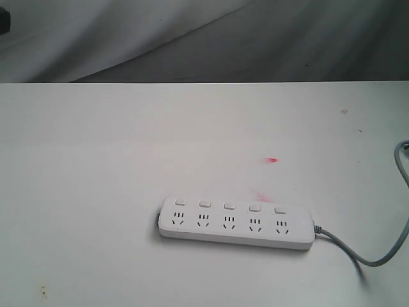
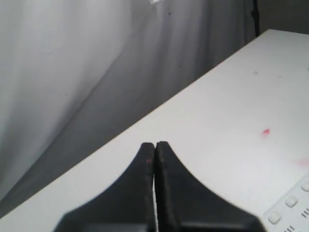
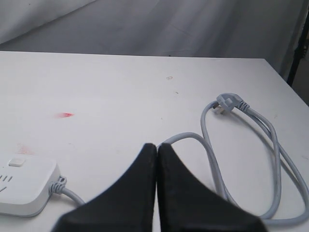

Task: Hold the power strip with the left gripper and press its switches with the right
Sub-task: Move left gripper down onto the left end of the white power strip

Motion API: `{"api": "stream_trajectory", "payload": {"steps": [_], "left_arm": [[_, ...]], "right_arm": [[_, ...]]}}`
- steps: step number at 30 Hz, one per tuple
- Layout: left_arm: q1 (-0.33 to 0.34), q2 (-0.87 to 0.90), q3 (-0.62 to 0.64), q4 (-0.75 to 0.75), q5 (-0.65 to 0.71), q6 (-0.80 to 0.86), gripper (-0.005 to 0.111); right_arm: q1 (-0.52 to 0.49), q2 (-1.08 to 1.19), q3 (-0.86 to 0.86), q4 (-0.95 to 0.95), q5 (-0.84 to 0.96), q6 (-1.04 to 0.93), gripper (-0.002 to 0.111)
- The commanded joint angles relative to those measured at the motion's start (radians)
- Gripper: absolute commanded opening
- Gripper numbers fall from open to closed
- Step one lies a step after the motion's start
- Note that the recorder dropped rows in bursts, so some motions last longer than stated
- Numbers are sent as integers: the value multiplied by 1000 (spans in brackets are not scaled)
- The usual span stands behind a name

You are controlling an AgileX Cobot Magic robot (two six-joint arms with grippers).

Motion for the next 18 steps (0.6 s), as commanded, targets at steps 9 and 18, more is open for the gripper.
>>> {"api": "stream_trajectory", "payload": {"steps": [9,18], "left_arm": [[240,311,-7,-44,450,254,1],[240,327,4,82,450,17,1]], "right_arm": [[-6,-5,3,3,-6,2,0],[-6,-5,3,3,-6,2,0]]}}
